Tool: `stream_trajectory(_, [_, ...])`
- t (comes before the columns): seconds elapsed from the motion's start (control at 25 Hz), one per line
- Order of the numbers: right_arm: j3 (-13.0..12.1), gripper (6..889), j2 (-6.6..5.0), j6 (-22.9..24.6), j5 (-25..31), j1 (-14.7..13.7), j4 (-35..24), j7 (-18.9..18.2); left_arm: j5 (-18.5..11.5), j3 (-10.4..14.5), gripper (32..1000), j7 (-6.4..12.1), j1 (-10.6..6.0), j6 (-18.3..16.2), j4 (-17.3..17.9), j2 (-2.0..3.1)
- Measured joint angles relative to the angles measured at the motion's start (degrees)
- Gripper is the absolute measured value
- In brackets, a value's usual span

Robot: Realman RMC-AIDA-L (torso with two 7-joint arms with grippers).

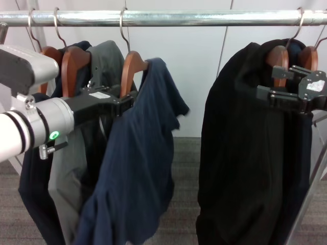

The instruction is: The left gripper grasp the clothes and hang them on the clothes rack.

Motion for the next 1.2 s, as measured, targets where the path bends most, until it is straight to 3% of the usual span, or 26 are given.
stream_trajectory(0.16, [0.0, 849, -0.01, -0.26, 0.0, -0.1, 0.0, 0.0, -1.68, -4.19, 480, 1.44, 2.87, 7.31, 3.75, 0.18])
stream_trajectory(0.24, [0.0, 849, 0.0, -0.3, 0.0, -0.11, 0.0, 0.0, -5.28, -7.8, 514, 5.27, 5.86, 14.53, 6.66, 0.15])
stream_trajectory(0.36, [0.0, 848, 0.0, -0.35, 0.0, -0.34, 0.0, 0.0, -11.74, -12.0, 565, 12.13, 8.81, 25.09, 7.82, 0.2])
stream_trajectory(0.4, [0.0, 848, 0.0, -0.4, 0.0, -0.48, 0.0, 0.0, -13.05, -13.26, 582, 13.54, 9.29, 28.36, 7.82, 0.24])
stream_trajectory(0.48, [0.0, 848, 0.0, -0.51, 0.0, -0.7, 0.0, 0.0, -13.84, -15.86, 616, 14.88, 10.08, 34.66, 7.62, 0.28])
stream_trajectory(0.56, [0.0, 849, 0.0, -0.62, 0.0, -0.74, 0.0, 0.0, -13.69, -17.43, 650, 15.36, 10.6, 38.32, 7.32, 0.31])
stream_trajectory(0.72, [0.0, 849, 0.0, -0.72, 0.0, -0.83, 0.0, 0.0, -13.41, -18.31, 645, 17.08, 11.13, 41.49, 5.62, 0.37])
stream_trajectory(0.92, [0.0, 848, 0.0, -0.76, 0.0, -0.83, -0.01, 0.03, -11.42, -18.07, 644, 17.26, 11.23, 41.91, 4.38, 0.34])
stream_trajectory(1.2, [0.0, 848, 0.0, -0.73, 0.0, -0.82, -0.01, 0.06, -11.6, -18.23, 644, 17.27, 11.58, 42.18, 3.94, 0.29])
